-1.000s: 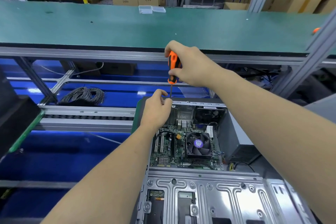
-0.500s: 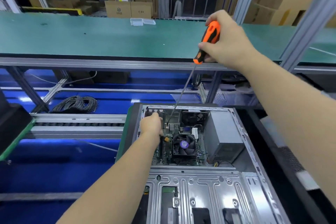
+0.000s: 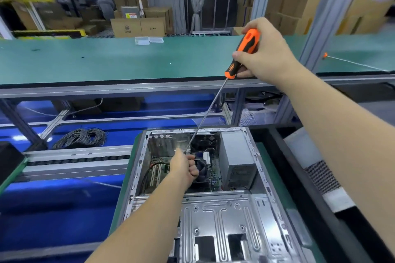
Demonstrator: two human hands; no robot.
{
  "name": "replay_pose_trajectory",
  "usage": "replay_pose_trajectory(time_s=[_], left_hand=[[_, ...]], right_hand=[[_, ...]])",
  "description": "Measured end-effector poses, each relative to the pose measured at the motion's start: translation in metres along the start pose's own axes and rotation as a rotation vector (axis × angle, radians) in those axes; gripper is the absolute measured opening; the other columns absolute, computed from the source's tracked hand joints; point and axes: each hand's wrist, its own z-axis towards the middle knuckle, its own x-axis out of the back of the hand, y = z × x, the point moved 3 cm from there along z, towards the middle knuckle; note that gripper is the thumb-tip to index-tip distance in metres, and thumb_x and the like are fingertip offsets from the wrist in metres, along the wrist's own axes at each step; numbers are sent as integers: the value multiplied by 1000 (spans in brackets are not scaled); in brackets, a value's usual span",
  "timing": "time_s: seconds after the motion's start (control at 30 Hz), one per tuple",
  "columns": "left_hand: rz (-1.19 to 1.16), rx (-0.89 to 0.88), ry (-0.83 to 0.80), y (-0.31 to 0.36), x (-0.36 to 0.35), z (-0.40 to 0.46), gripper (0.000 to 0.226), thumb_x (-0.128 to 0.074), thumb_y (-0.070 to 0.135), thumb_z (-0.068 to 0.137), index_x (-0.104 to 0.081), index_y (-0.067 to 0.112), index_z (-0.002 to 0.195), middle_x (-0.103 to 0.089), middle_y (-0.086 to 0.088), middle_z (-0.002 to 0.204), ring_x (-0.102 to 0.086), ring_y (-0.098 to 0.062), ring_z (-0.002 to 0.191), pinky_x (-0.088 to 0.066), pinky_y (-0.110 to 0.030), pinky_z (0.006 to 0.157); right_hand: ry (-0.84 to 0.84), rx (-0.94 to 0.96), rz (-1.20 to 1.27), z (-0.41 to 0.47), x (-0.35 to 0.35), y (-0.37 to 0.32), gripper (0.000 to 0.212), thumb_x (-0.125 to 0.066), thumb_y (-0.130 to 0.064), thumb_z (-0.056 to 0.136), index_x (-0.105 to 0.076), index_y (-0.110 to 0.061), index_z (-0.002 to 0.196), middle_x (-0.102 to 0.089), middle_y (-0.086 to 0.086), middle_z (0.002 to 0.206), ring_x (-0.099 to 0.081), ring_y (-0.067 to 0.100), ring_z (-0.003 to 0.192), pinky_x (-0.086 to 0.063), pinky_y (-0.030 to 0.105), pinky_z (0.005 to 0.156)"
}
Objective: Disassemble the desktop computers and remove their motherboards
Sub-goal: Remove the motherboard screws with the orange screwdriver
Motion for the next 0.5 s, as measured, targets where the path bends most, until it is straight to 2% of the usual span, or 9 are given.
replay_pose_trajectory(time_s=[0.07,0.17,0.27,0.37,0.5], left_hand=[[-98,35,-50,-6,-9,-4,48,-32,42,108,-41,14,70,-22,4,48,-14,-10,36,-12,-19,34],[-150,62,-104,-12,-18,-8,42,-35,32,108,-35,17,69,-24,5,46,-16,-9,33,-14,-20,31],[-148,120,-170,-21,-28,-10,44,-39,39,107,-38,15,71,-29,4,48,-21,-9,35,-19,-20,30],[-188,159,-277,-32,-48,-13,51,-29,49,107,-41,12,73,-34,1,56,-28,-10,43,-25,-21,32],[-324,178,-365,-42,-77,-17,60,-28,47,105,-39,14,57,-27,4,56,-25,-11,38,-20,-21,28]], right_hand=[[-7,10,-10,-4,8,1,39,-72,-9,88,-44,-22,113,-53,6,96,-69,30,86,-62,38,56],[16,5,-4,-8,27,6,39,-73,-11,88,-44,-22,113,-53,5,95,-69,29,86,-62,37,57],[84,-28,39,-10,55,17,39,-73,-12,89,-46,-22,115,-52,3,100,-71,26,82,-62,37,57],[122,-65,65,-15,78,33,39,-72,-11,89,-46,-21,117,-52,0,101,-72,25,78,-62,37,57],[191,-115,115,-24,110,59,38,-71,-11,89,-47,-23,116,-53,-1,105,-74,23,71,-61,35,54]])
